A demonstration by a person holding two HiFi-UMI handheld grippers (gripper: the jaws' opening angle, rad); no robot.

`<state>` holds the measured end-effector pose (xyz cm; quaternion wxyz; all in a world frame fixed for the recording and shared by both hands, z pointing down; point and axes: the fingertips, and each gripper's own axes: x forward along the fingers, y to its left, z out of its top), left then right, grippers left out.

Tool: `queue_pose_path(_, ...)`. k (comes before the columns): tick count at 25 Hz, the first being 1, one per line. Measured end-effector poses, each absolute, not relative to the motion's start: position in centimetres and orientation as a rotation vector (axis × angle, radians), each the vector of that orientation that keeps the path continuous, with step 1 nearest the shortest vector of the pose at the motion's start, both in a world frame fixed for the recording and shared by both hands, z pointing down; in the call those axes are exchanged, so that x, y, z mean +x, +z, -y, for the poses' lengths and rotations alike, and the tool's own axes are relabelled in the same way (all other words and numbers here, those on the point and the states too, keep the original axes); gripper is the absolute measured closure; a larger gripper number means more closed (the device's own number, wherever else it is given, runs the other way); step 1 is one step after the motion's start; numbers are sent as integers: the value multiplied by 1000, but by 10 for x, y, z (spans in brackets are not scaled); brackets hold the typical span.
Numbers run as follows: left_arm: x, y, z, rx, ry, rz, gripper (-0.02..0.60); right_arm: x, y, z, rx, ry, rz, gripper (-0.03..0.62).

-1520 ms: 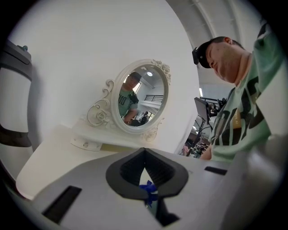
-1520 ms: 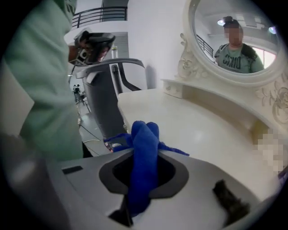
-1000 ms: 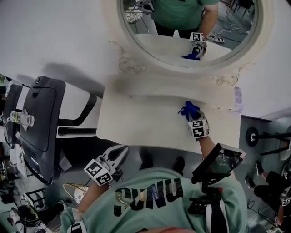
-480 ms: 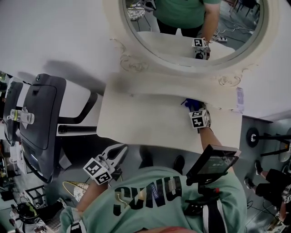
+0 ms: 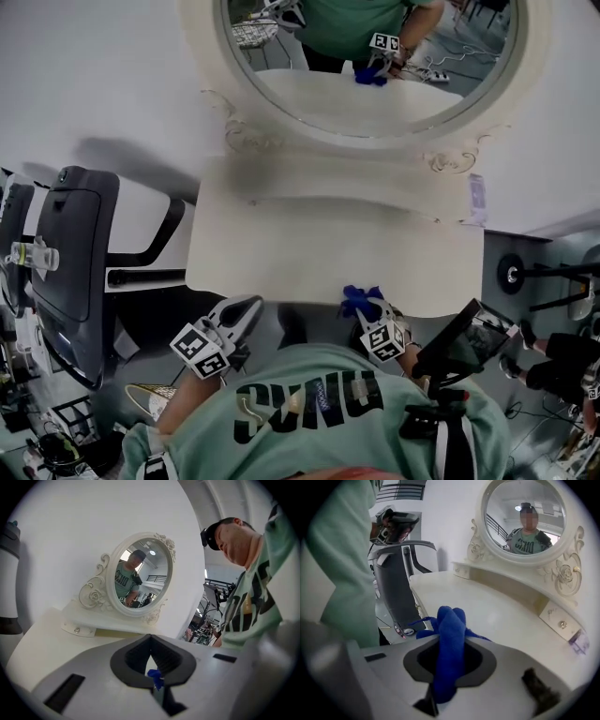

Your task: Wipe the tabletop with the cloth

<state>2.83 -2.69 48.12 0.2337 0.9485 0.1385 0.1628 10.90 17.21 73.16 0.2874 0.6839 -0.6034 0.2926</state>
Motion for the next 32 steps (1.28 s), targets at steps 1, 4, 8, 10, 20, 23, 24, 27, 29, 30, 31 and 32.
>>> queue_pose_path(1,30,481,23,2604,449,-391,575,108,732,-172,1820,784,1627,533)
queue_pose_path(4,33,479,15,2607,455,-414,574,133,731,-170,1854,772,1628,532)
queue_pose_path(8,31,479,17,2611,472,-400,575,257,723,-157,2104,711,1392,531)
queue_pose_path(10,29,479,18,2610,478,-391,575,323,718,-150,2203,689,1255,531)
queue_pose_path(20,25,481,23,2612,497,-374,574,418,734,-146,2269,751,911,533)
queue_pose_path(23,29,482,21,2607,493,-385,575,392,735,-149,2210,769,983,533)
queue_pose_path(24,31,482,19,2605,489,-395,575,374,735,-152,2177,761,1030,533)
queue_pose_path(27,42,480,12,2602,476,-437,575,296,734,-172,2067,733,1193,533)
queue_pose_path(29,47,479,9,2601,473,-453,575,236,734,-190,1996,742,1300,533)
queue_pose_path(30,49,479,8,2600,472,-458,574,208,733,-200,1966,758,1348,533)
queue_pose_path(31,52,479,7,2599,472,-462,575,184,733,-208,1943,778,1388,533)
queue_pose_path(32,55,479,5,2597,471,-468,575,165,733,-216,1926,799,1416,533)
